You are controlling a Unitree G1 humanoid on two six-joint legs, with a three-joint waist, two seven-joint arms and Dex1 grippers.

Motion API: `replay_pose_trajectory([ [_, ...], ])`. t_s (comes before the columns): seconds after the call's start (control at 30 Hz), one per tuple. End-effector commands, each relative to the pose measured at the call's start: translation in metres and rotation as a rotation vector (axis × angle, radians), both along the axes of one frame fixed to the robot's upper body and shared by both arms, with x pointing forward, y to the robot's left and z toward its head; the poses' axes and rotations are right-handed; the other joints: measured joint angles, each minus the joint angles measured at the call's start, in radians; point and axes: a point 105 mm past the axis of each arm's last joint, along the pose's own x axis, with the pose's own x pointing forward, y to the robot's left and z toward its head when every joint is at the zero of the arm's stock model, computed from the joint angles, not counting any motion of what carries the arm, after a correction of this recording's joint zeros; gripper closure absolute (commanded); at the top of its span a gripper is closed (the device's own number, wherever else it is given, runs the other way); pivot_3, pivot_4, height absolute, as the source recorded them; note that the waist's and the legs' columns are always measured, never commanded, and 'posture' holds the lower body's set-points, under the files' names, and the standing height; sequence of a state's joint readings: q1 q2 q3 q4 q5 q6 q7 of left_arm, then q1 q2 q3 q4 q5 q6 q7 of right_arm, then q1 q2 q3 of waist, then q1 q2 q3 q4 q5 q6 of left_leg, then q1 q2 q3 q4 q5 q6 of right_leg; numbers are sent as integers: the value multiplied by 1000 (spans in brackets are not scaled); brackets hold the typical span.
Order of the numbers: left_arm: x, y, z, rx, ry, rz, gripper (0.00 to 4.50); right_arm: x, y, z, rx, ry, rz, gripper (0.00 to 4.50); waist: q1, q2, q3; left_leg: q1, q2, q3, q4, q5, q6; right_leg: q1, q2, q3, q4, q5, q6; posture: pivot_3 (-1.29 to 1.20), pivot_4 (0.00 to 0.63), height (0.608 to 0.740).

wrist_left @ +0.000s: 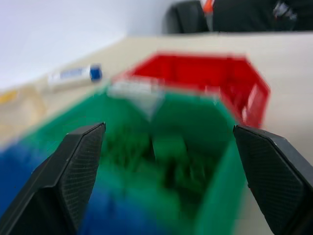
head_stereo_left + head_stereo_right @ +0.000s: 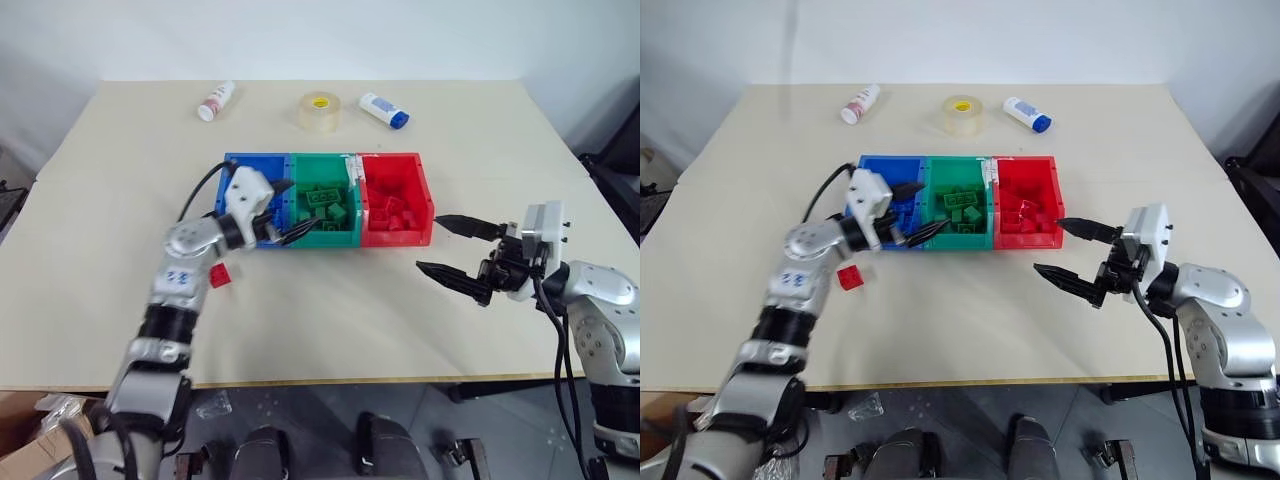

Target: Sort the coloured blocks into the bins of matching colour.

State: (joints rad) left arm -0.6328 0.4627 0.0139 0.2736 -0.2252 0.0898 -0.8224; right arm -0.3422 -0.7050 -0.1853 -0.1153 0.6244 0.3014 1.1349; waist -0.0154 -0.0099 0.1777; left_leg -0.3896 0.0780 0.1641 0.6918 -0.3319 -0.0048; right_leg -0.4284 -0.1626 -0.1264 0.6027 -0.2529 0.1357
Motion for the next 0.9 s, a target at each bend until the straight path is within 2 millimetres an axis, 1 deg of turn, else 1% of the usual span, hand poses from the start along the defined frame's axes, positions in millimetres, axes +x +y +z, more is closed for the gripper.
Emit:
replay_pose_trajectory([
  [0.03,-28,36,8,13,19,57,67,0,-2,-3,-82,26,69,0,-7,0,0,0,0,0,0,0,0,0,0,0,0,0,0,0,150,740],
  [0.07,-37,46,4,26,36,79,67,2,-2,-5,-103,37,89,0,-10,0,0,0,0,0,0,0,0,0,0,0,0,0,0,0,150,740],
  [0.1,-42,51,3,34,48,91,67,3,-2,-7,-114,43,102,0,-7,0,0,0,0,0,0,0,0,0,0,0,0,0,0,0,150,740],
  [0.17,-65,76,-9,62,98,160,67,6,-1,-12,-165,66,154,0,-6,0,0,0,0,-1,1,0,0,0,0,0,0,0,0,0,150,740],
  [0.27,-85,94,-18,83,148,219,67,9,0,-16,-201,81,197,0,-7,0,0,0,1,-1,1,-1,0,0,0,0,0,0,0,0,150,740],
  [0.37,-109,121,-33,92,202,298,67,13,1,-17,-227,91,232,0,-13,0,0,0,1,0,0,-1,0,0,0,0,1,-1,-1,0,150,740],
  [0.53,-130,137,-50,94,269,341,67,18,3,-15,-234,93,255,0,-12,0,0,1,2,1,0,-2,-1,-1,0,0,2,-1,-2,0,150,740],
  [0.6,-133,138,-51,92,271,346,67,19,4,-14,-235,93,259,0,-10,0,0,1,2,1,0,-2,-1,-1,0,0,2,-1,-3,0,150,740],
  [0.67,-131,138,-49,89,257,351,67,20,4,-14,-235,91,261,0,-9,0,0,0,2,1,0,-2,-1,-1,0,0,2,-1,-3,0,150,740],
  [0.83,-116,131,-44,78,220,335,67,18,2,-13,-236,88,265,0,-11,0,0,1,2,1,0,-2,-2,-1,0,0,2,-1,-3,0,150,740],
  [0.9,-102,128,-45,75,204,331,67,16,0,-14,-241,88,265,0,-11,1,0,1,2,1,0,-2,-2,-1,0,0,2,-1,-3,0,150,740],
])
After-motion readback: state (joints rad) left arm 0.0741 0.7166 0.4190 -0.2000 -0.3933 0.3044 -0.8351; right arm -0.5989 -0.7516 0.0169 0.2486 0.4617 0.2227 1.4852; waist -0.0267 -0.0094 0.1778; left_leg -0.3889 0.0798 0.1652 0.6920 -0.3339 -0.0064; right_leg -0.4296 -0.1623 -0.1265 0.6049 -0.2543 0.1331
